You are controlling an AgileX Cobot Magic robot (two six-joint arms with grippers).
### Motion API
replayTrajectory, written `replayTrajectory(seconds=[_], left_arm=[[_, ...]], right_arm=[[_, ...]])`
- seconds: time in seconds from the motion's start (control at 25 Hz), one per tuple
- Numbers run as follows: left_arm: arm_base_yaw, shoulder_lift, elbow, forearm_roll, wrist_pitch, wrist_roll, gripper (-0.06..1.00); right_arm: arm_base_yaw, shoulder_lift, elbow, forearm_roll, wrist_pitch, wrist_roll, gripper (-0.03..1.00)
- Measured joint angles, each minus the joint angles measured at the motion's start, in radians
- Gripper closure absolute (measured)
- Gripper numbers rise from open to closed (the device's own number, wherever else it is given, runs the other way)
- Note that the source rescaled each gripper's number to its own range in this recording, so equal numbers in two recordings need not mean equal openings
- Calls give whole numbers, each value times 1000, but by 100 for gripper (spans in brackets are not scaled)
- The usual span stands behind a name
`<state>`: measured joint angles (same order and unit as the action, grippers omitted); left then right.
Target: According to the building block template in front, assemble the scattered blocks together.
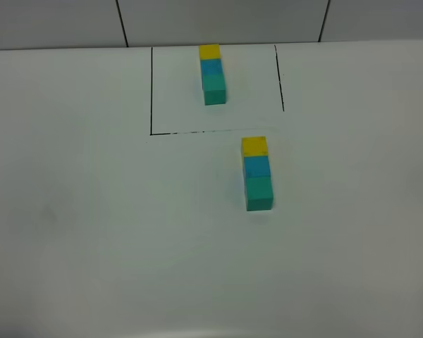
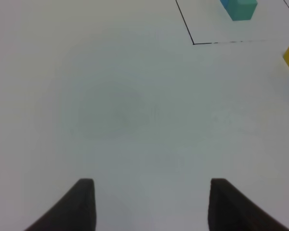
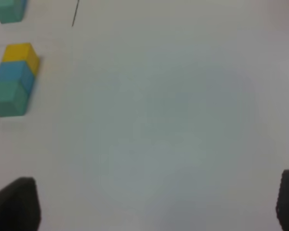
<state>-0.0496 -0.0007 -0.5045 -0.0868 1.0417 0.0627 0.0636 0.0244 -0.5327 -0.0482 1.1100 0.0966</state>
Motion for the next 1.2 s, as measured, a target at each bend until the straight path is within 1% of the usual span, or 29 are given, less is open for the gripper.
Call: replayTrajectory(seconds=[0.16, 0.28, 0.4, 0.6, 0.88, 0.96, 1.2], left_arm=[[0, 0, 0, 0, 0, 0, 80], [0, 0, 0, 0, 0, 0, 80], [0, 0, 0, 0, 0, 0, 80], [0, 0, 0, 0, 0, 0, 80], [0, 0, 0, 0, 0, 0, 80], [0, 0, 0, 0, 0, 0, 80], [0, 0, 0, 0, 0, 0, 80]], right_arm=[[12, -30, 19, -52, 2, 2, -3], [11, -32, 19, -51, 0, 2, -3], [-8, -32, 26, -35, -16, 1, -1], [-44, -32, 35, -19, -26, -6, 6], [-47, -32, 35, -19, -27, -6, 21], [-47, -32, 35, -19, -27, -6, 23], [-47, -32, 35, -19, -27, -6, 24]])
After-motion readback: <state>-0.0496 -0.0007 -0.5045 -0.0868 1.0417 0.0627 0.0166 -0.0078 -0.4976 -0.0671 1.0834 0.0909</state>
